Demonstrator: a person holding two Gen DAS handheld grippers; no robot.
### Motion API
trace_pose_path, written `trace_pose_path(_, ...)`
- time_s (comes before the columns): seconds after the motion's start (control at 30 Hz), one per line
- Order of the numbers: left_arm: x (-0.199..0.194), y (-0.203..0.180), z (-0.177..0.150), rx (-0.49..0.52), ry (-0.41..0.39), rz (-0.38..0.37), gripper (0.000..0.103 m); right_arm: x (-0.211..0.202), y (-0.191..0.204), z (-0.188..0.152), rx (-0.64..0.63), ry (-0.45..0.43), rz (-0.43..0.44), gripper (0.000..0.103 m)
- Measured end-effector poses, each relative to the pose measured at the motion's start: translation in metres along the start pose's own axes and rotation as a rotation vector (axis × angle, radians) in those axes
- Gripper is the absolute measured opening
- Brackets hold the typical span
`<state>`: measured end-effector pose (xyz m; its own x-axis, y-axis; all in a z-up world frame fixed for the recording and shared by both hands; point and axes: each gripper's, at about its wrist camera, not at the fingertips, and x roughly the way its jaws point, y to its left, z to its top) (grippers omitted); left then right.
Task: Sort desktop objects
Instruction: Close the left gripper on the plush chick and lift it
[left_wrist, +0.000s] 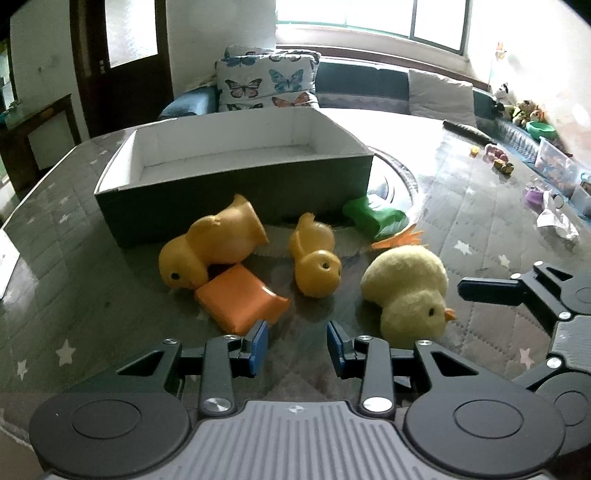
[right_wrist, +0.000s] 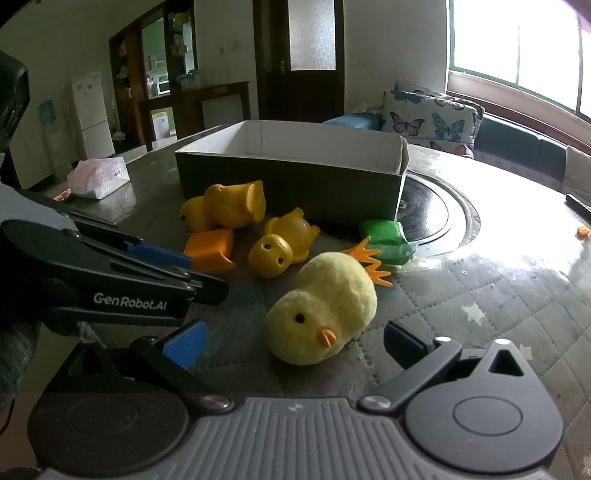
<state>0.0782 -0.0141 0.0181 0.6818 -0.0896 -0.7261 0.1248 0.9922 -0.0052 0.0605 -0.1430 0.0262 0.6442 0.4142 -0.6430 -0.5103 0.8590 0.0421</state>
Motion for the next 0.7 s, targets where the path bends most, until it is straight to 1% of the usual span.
trace_pose_path(0.07, -0.002, 0.000, 0.002, -0.001, -0.007, -0.023, 0.039, 0.001, -0.001, 0.001, 0.000, -0.004, 0.003, 0.101)
trace_pose_path(0.1, -0.004, 0.000, 0.003, -0.002, -0.010, -0.038, 0.039, 0.001, -0.002, 0.001, 0.002, -0.004, 0.004, 0.098)
trace_pose_path(0.17, -0.006, 0.000, 0.006, 0.000, -0.014, -0.069, 0.039, 0.003, -0.003, 0.002, 0.007, 0.000, 0.006, 0.097)
trace_pose_path(0.3, -0.010, -0.005, 0.012, 0.016, -0.023, -0.146, 0.039, 0.005, -0.007, 0.003, 0.011, 0.003, 0.008, 0.094)
trace_pose_path(0.4, -0.010, -0.012, 0.017, 0.034, -0.027, -0.198, 0.039, 0.007, -0.010, 0.004, 0.015, 0.006, 0.006, 0.089)
trace_pose_path(0.57, 0.000, -0.021, 0.026, 0.042, 0.003, -0.263, 0.039, 0.009, -0.015, 0.004, 0.027, 0.010, 0.007, 0.085)
trace_pose_path(0.7, 0.007, -0.026, 0.035, 0.025, 0.039, -0.327, 0.039, 0.010, -0.019, 0.004, 0.039, 0.010, 0.020, 0.082)
